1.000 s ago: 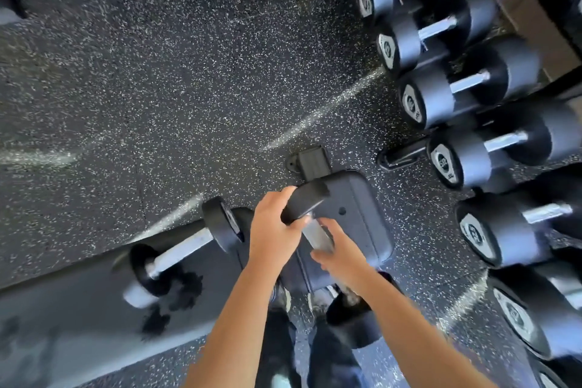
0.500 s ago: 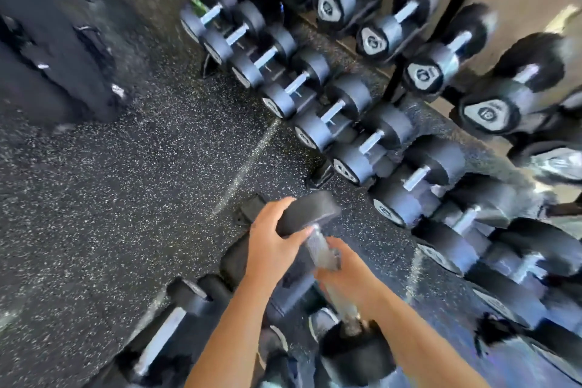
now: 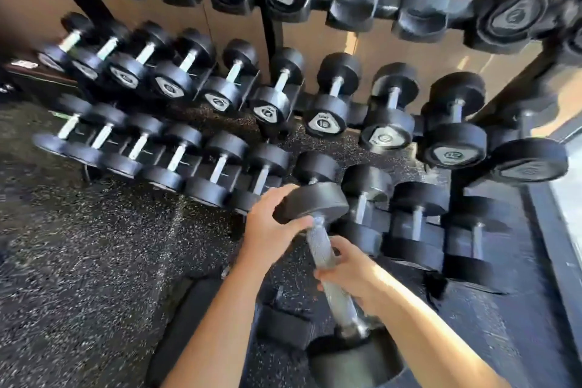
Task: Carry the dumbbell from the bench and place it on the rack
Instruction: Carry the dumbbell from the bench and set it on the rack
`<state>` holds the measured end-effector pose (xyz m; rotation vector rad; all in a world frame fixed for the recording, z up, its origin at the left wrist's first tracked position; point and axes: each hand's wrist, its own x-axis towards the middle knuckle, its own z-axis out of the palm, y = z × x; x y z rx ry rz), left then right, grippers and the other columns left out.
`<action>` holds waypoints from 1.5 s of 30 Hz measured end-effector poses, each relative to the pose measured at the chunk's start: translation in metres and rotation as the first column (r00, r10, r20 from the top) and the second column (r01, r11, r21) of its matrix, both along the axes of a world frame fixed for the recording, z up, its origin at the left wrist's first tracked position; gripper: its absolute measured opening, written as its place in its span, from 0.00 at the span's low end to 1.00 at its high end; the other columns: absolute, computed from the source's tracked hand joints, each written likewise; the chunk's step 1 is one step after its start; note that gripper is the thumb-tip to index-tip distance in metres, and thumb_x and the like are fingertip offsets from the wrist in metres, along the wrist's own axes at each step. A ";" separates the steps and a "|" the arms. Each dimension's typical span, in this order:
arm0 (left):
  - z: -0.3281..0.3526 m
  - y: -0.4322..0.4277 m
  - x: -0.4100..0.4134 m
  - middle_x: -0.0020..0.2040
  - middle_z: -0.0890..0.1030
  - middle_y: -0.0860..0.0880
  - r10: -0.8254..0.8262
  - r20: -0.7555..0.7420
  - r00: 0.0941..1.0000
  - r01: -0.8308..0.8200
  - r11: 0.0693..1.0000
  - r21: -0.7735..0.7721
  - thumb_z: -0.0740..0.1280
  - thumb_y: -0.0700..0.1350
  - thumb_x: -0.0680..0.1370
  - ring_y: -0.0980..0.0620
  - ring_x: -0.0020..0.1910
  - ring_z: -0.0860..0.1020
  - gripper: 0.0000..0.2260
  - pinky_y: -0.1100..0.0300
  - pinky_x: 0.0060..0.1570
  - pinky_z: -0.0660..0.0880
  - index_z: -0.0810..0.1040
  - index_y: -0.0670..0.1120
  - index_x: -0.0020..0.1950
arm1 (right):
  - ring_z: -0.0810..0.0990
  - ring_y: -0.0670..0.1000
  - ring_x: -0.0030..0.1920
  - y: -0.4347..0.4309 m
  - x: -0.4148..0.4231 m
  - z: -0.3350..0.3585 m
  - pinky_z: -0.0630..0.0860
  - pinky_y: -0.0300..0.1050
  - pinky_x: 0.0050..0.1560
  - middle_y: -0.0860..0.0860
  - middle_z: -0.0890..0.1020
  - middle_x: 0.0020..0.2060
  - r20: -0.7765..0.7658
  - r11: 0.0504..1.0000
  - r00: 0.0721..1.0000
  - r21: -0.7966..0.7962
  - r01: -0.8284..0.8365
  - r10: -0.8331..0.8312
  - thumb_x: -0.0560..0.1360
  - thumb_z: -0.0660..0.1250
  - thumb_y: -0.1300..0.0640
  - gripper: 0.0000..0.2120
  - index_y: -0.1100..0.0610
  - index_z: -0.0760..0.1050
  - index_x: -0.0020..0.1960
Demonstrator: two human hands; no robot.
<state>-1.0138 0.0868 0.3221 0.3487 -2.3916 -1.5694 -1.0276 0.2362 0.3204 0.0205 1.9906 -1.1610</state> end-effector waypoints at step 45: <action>0.056 0.089 -0.569 0.53 0.81 0.52 -0.494 -0.102 0.863 0.503 0.859 0.098 0.75 0.40 0.64 0.54 0.54 0.77 0.20 0.55 0.56 0.73 0.78 0.53 0.53 | 0.80 0.56 0.46 0.077 -0.479 0.066 0.77 0.46 0.40 0.58 0.79 0.51 -0.038 0.850 0.851 -0.092 0.518 -0.523 0.73 0.66 0.64 0.21 0.56 0.65 0.63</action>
